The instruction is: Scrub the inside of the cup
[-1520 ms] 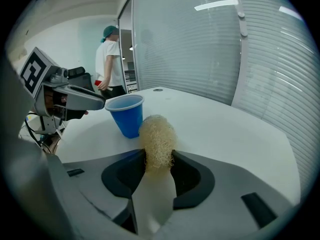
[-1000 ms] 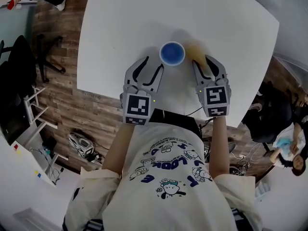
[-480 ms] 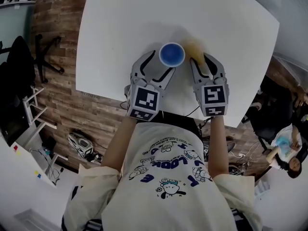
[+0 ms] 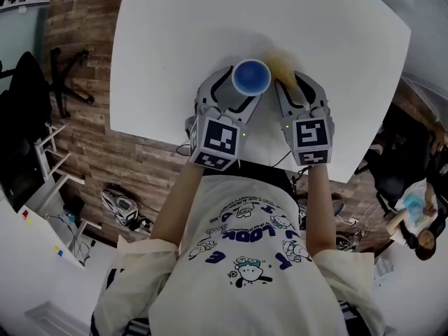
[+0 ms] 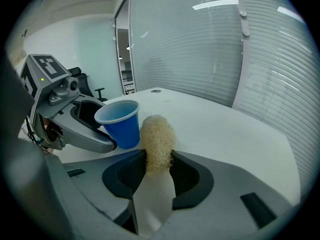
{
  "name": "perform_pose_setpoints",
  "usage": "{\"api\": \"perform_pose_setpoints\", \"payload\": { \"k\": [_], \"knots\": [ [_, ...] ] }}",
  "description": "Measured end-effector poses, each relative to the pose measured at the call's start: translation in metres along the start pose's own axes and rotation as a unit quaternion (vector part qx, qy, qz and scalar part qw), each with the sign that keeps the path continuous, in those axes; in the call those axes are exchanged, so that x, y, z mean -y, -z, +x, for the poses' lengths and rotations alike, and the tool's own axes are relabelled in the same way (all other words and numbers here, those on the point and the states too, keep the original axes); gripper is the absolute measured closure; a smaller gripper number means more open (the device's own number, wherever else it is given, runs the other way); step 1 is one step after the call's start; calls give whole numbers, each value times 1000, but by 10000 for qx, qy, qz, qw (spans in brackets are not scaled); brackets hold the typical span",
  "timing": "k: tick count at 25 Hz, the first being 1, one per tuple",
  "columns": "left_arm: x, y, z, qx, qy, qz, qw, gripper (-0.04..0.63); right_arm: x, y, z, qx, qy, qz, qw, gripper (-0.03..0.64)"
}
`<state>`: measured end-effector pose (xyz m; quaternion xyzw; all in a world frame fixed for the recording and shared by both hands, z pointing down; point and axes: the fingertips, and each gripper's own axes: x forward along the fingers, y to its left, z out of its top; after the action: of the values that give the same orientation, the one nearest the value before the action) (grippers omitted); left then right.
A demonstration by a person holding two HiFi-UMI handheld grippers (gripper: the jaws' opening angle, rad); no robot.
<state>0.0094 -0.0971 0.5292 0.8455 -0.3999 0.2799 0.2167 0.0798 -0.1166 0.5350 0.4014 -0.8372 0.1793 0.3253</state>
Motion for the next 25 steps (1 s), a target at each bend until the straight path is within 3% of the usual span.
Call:
{"api": "perform_pose_setpoints", "payload": {
  "k": [25],
  "knots": [
    [-3, 2, 13, 38, -318, -153, 9994, 293, -10, -3, 4, 128, -193, 37, 9997, 468]
  ]
}}
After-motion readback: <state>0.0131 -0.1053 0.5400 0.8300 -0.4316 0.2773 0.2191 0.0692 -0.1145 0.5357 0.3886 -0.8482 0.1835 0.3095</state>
